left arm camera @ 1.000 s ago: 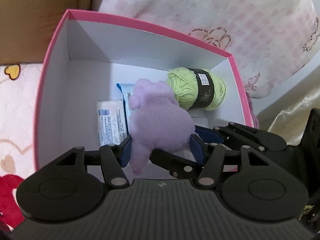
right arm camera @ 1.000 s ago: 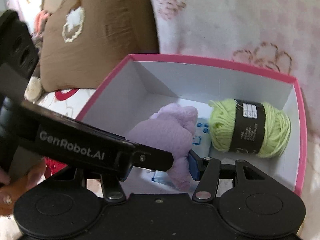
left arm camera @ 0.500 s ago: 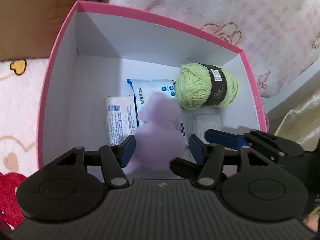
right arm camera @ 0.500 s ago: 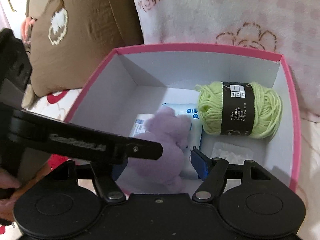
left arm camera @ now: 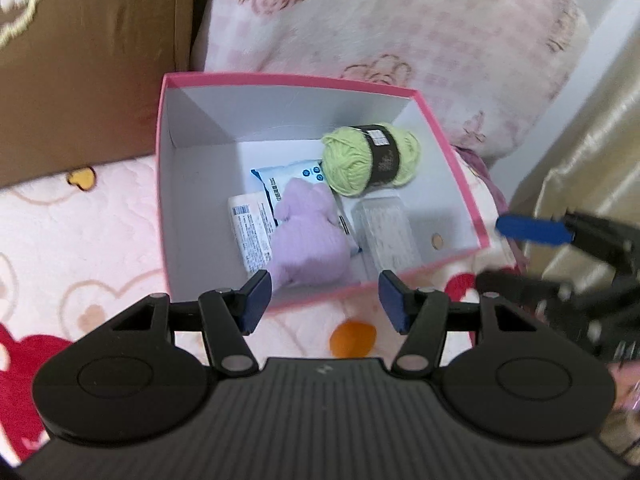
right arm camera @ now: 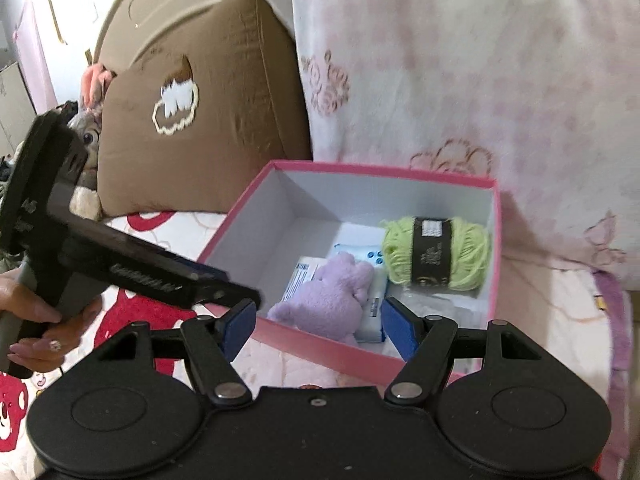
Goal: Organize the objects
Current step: 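Lower the plush toy onto the wipes pack and open the left tool, then move the left tool out of the box to the orange sponge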
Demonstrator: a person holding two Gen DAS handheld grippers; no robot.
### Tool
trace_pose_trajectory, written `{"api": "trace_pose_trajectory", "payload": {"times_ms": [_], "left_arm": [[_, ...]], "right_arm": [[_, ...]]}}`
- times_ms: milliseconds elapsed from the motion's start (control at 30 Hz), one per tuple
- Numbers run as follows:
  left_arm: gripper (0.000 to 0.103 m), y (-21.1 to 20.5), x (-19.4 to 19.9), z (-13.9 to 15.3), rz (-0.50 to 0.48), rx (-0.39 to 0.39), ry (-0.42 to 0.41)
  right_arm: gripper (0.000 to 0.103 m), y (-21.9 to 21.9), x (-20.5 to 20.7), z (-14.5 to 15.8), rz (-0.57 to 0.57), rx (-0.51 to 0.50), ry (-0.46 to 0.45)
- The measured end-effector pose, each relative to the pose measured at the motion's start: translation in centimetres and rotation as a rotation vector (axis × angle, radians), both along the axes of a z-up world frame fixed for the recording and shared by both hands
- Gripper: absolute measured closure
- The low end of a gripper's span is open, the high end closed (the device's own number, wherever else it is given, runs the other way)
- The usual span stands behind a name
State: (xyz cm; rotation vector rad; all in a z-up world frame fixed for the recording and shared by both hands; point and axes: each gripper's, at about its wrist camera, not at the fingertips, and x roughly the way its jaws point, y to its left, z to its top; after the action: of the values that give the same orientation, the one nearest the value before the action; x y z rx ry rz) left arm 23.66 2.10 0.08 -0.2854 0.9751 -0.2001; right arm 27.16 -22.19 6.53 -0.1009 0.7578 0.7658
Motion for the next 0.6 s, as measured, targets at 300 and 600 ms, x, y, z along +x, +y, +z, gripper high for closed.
{"api": "trace_pose_trajectory", "payload": {"times_ms": [300, 600], "left_arm": [[0.043, -1.6, -5.5, 3.6, -0.099, 0.054, -0.019], [0.043, -2.2, -10.4, 6.0, -0.134, 0.061, -0.035]], "right_arm": [[0.024, -1.5, -4.9, 4.1, -0.036, -0.006, -0.093], [0.02, -2.1, -9.0, 5.9, -0.016, -0.017, -0.152]]}}
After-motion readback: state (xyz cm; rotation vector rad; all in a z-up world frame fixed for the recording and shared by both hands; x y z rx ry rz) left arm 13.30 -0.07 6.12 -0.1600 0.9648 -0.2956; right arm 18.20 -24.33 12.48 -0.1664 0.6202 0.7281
